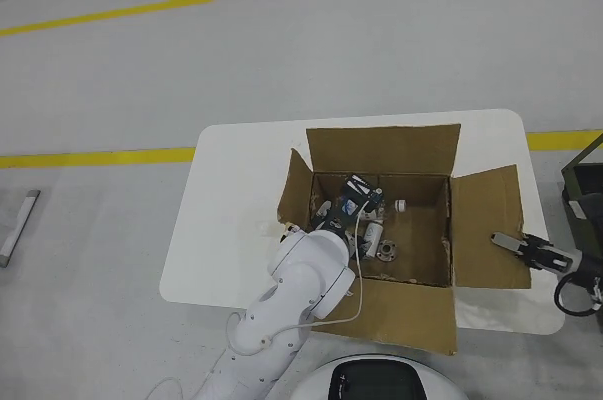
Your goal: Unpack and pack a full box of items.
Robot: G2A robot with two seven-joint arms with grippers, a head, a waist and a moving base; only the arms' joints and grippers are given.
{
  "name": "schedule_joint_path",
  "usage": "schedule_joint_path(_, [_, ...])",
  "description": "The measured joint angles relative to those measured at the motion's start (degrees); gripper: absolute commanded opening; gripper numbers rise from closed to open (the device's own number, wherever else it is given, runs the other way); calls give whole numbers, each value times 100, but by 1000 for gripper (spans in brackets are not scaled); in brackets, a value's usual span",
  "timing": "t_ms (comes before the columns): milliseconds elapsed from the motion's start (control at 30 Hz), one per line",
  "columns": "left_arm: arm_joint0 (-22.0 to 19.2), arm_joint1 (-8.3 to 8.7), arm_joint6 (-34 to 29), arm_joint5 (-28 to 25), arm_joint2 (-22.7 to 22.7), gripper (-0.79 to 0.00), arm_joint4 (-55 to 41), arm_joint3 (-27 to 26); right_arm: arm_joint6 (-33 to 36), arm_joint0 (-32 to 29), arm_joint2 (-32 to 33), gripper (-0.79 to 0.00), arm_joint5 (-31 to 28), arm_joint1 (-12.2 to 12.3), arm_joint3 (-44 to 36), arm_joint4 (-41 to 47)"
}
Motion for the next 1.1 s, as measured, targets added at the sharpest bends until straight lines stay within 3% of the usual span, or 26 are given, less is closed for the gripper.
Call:
schedule_joint_path(33, [0, 0, 0, 0, 0, 0, 0, 0, -33, 30, -33, -456, 16, 1, 12, 39])
schedule_joint_path(67, [0, 0, 0, 0, 0, 0, 0, 0, -72, 55, -54, -332, 28, 2, 30, 87])
schedule_joint_path(100, [0, 0, 0, 0, 0, 0, 0, 0, -125, 75, -75, -123, 44, 4, 49, 119])
schedule_joint_path(133, [0, 0, 0, 0, 0, 0, 0, 0, -152, 84, -90, 0, 53, 6, 55, 115])
schedule_joint_path(400, [58, 7, 142, -86, 32, 0, 52, -8, -676, -51, -155, 0, 253, -2, 87, 205])
schedule_joint_path(633, [-90, -16, 612, -1219, 402, 0, -80, 140, -830, -158, -251, 0, 249, -13, 85, 458])
schedule_joint_path(933, [-983, -251, 714, -1766, 958, 0, -466, 1323, -1003, -321, -265, 0, 216, -9, -38, 478])
schedule_joint_path(1100, [-1348, -359, 919, -1724, 1103, 0, -435, 2024, -1092, -454, -206, 0, 209, -5, -63, 502])
